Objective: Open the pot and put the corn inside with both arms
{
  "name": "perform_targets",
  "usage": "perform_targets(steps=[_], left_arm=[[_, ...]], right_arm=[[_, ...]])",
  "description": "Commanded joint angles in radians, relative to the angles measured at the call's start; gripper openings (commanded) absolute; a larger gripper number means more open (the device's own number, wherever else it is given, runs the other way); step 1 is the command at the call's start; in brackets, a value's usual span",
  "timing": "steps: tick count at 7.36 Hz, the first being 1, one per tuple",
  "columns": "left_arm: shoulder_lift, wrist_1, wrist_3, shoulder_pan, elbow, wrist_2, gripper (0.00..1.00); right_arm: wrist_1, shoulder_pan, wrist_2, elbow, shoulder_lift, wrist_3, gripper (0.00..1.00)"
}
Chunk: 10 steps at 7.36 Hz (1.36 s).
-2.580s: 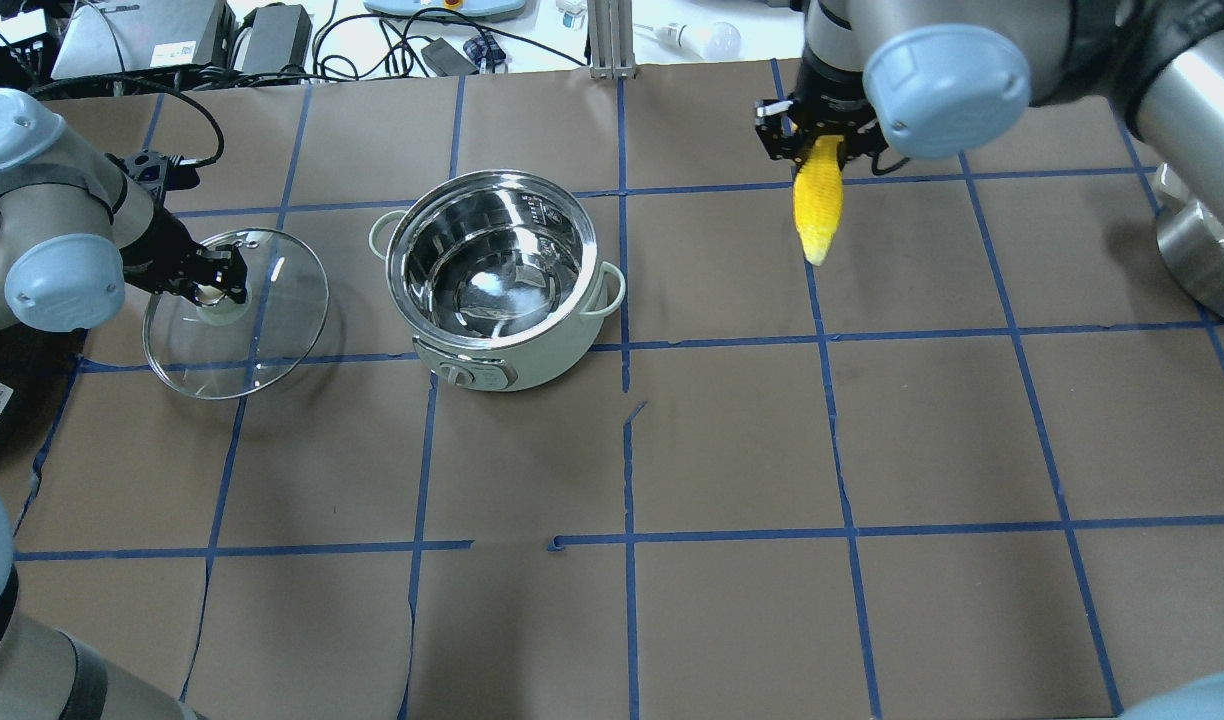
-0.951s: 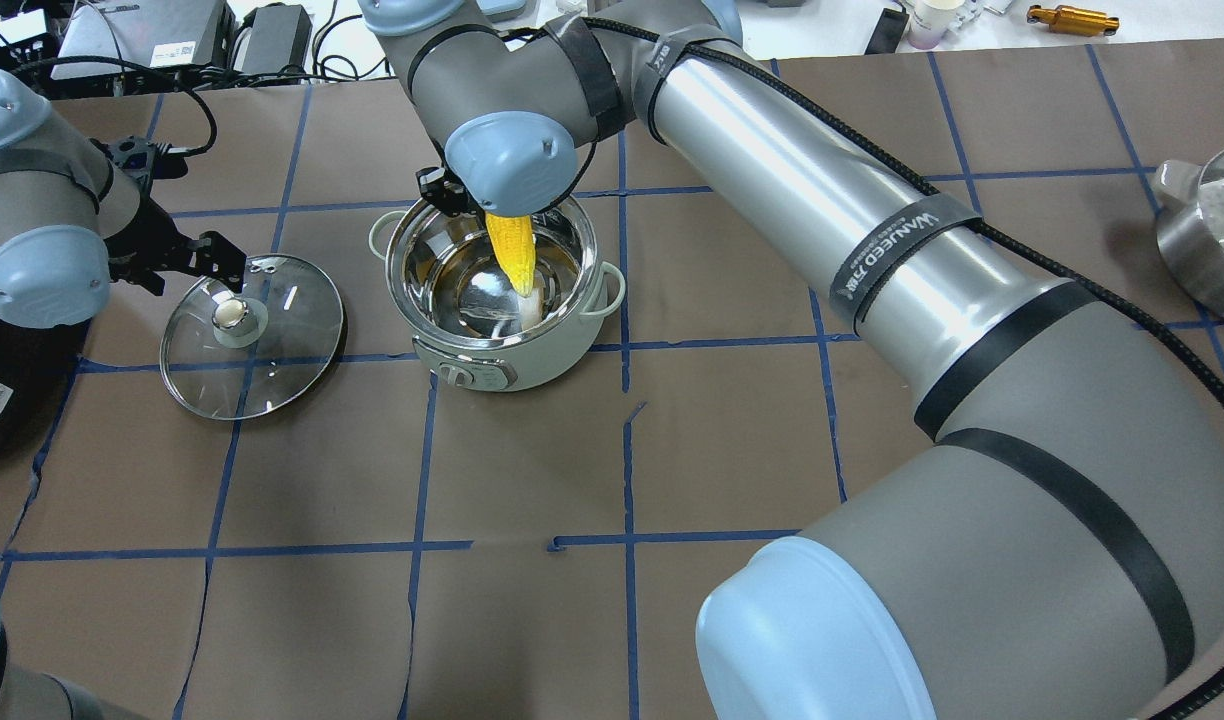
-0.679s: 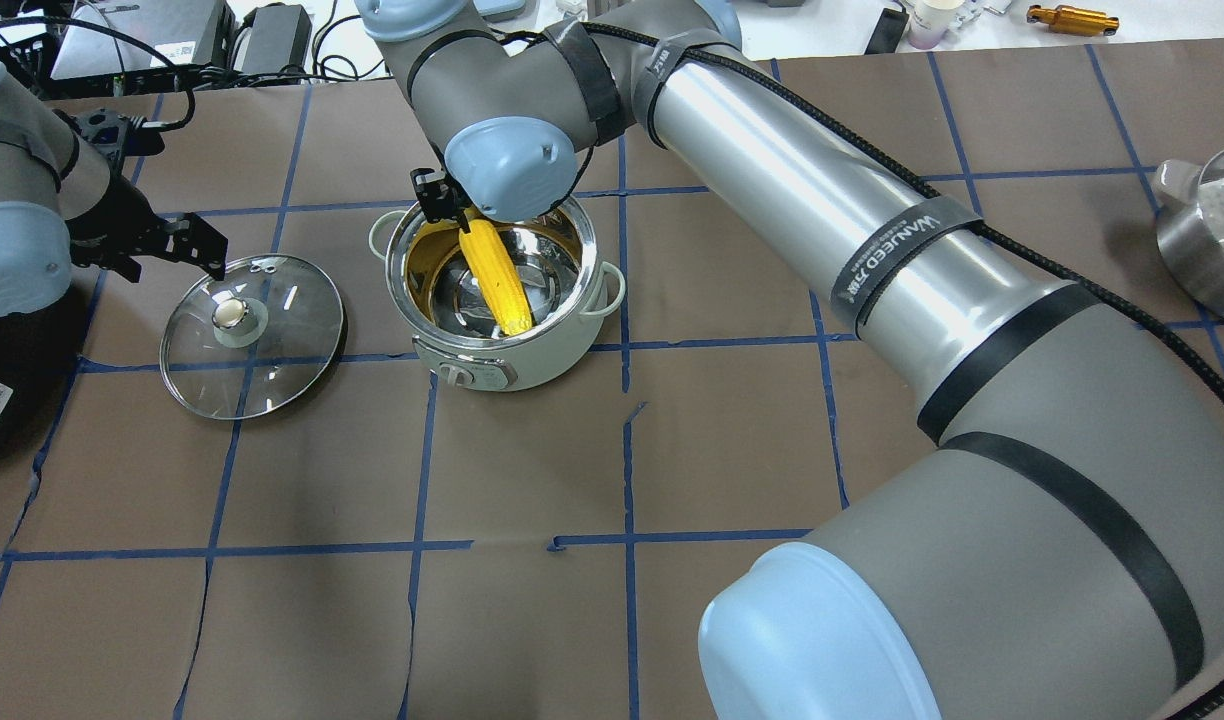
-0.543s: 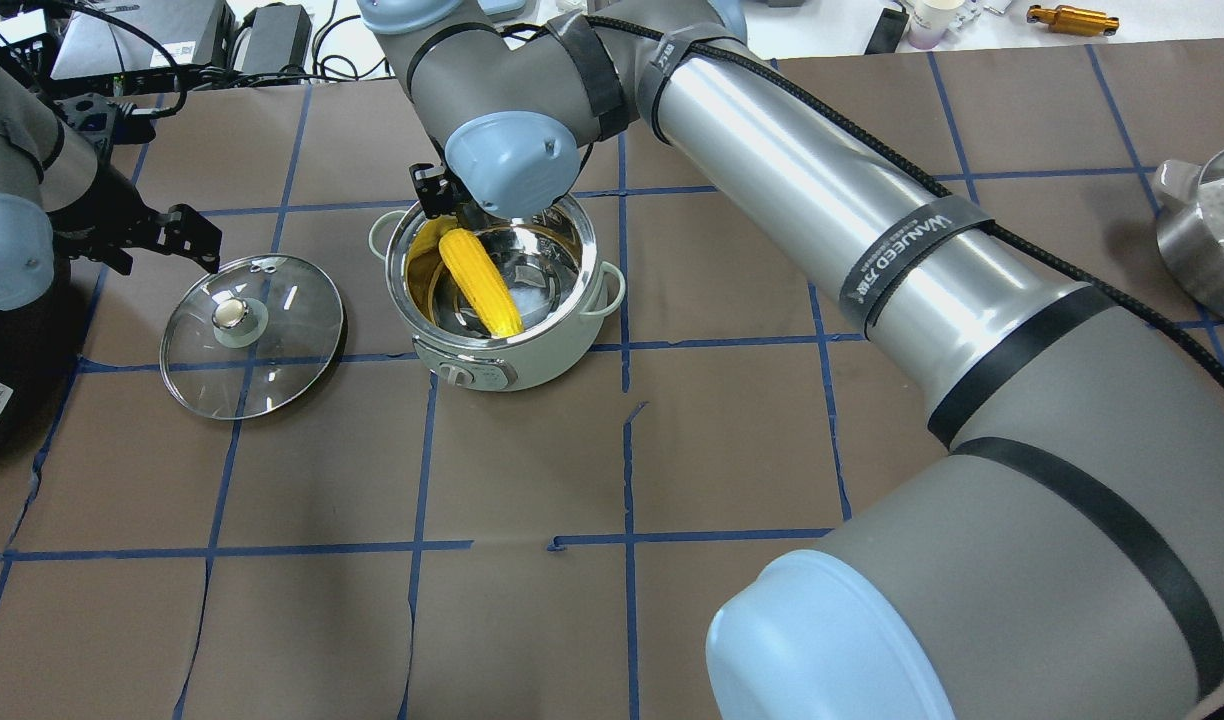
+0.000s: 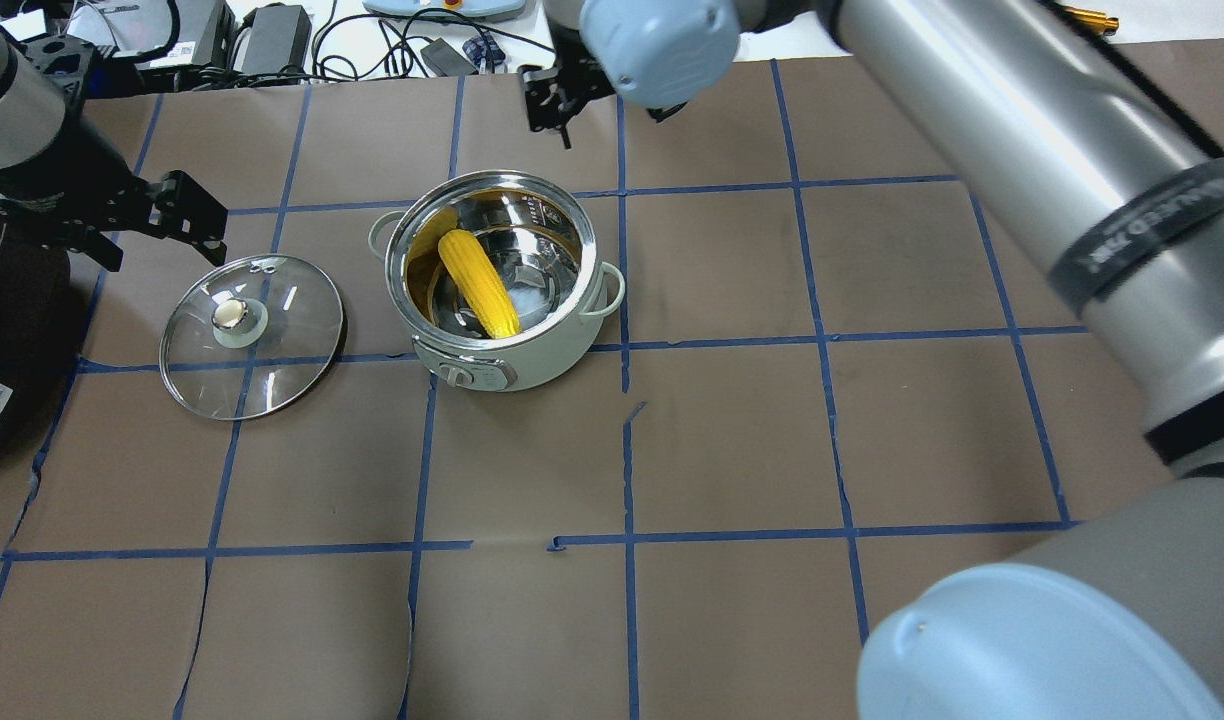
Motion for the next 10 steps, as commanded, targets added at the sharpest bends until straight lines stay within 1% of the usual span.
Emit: perform_targets(steps=[1,2,3,4,5,6,7,8,9,10], left_arm=[[0.022,-0.071,-0.177,-0.145,0.057,-0.005,1.00],[0.016,-0.071,-0.186,-0.185,0.086,-0.004,1.00],[0.007,-0.070,-0.186,-0.201,0.114,0.001,1.00],[0.002,-0.082,-0.183,-0.206,0.119,0.007,1.00],[0.001,-0.075,-0.183,-0.207,0.137,0.003,1.00],[-0.005,-0.072,-0.185,-0.207,0.148,-0.001,1.00],[-0.008,-0.070,-0.189,-0.209,0.148,-0.005,1.00],[-0.009,-0.070,-0.202,-0.209,0.148,-0.004,1.00],[-0.009,-0.058,-0.202,-0.209,0.148,-0.004,1.00],[-0.009,-0.041,-0.203,-0.218,0.146,-0.004,1.00]], right_arm=[[0.115,-0.219,0.004,0.030,-0.122,-0.136,1.00],[0.130,-0.289,0.004,0.035,-0.149,-0.192,1.00],[0.151,-0.323,0.008,0.033,-0.153,-0.226,1.00],[0.203,-0.334,0.016,0.033,-0.182,-0.226,1.00],[0.290,-0.332,0.026,0.035,-0.240,-0.214,1.00],[0.349,-0.323,0.055,0.036,-0.271,-0.189,1.00],[0.346,-0.326,0.059,0.070,-0.275,-0.179,1.00],[0.328,-0.326,0.044,0.161,-0.305,-0.101,1.00],[0.282,-0.325,0.059,0.255,-0.368,-0.038,1.00],[0.254,-0.326,0.050,0.333,-0.405,-0.046,1.00]])
